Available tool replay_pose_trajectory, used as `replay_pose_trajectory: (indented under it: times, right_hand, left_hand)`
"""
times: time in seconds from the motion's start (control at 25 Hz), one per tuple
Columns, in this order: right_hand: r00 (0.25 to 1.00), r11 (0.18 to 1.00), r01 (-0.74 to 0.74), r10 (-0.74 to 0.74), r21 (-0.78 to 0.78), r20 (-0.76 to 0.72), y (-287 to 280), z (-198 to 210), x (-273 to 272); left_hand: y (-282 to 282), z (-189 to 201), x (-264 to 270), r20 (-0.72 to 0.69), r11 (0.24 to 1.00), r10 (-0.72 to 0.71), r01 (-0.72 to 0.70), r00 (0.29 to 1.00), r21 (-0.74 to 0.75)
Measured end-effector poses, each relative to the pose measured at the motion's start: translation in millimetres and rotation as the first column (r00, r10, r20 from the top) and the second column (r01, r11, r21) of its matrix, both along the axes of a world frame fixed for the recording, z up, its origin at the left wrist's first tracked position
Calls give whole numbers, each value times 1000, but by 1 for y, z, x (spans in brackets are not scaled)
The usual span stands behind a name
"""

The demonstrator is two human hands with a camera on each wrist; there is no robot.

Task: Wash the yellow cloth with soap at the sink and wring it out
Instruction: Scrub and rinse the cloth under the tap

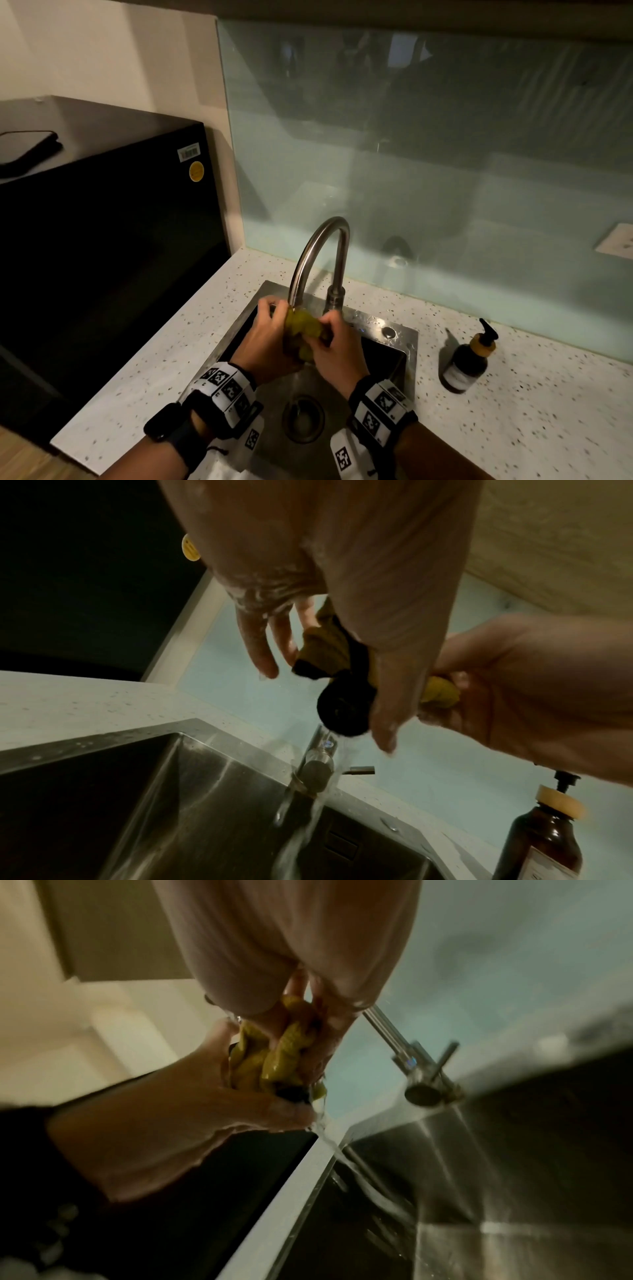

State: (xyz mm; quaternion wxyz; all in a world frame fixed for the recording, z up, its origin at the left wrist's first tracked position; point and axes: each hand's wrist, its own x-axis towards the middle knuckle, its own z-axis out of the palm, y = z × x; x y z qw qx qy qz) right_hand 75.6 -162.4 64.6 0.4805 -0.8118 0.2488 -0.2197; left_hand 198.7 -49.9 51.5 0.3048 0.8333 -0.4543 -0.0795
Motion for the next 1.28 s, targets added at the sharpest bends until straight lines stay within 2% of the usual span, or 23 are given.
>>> replay_pose_trajectory:
  times: [0.08, 0.16, 0.24, 0.36, 0.56, 0.64, 0.76, 0.84, 0.96, 1.0, 1.12, 1.28]
  right_hand:
    - [998, 995, 54, -55, 90, 9, -1, -1, 0]
    - [1000, 986, -5, 4, 168, 9, 1, -3, 1]
    - [996, 976, -85, 87, 201, -3, 5, -2, -2]
    - [989, 978, -143, 149, 153, -26, 7, 3, -6]
    - [972, 973, -231, 229, -23, -53, 4, 5, -6]
    - [974, 974, -224, 221, -46, -59, 4, 8, -5]
    - [983, 977, -183, 179, -109, -51, 3, 11, -3]
    - [992, 979, -124, 116, -160, -56, 0, 13, 1]
    - [1000, 997, -16, 15, -70, -15, -4, 15, 8]
    - [1000, 999, -25, 24, -25, -13, -4, 15, 9]
    - [989, 986, -133, 138, 95, -49, -1, 16, 5]
    - [973, 975, -222, 222, 8, -57, -4, 9, -4]
  left_hand:
    - [3, 0, -1, -57, 998, -55, 55, 997, -9]
    - [3, 2, -4, -34, 996, -88, 88, 996, 2]
    - [1, 4, -4, 20, 999, -48, 48, 999, -3]
    - [3, 8, -1, 68, 998, 62, -63, 996, 18]
    - [1, 12, -5, 118, 990, 17, -33, 993, 136]
    - [-1, 9, -6, 135, 985, 15, -38, 991, 168]
    - [0, 6, -6, 89, 993, 35, -45, 995, 114]
    - [1, 4, -7, 44, 998, -2, -1, 999, 61]
    - [2, 6, -9, -86, 992, -91, 98, 992, 81]
    - [1, 6, -8, -75, 992, -86, 92, 993, 84]
    - [1, 12, -4, 102, 999, 25, -29, 994, 41]
    - [1, 16, -4, 97, 999, 31, -34, 995, 23]
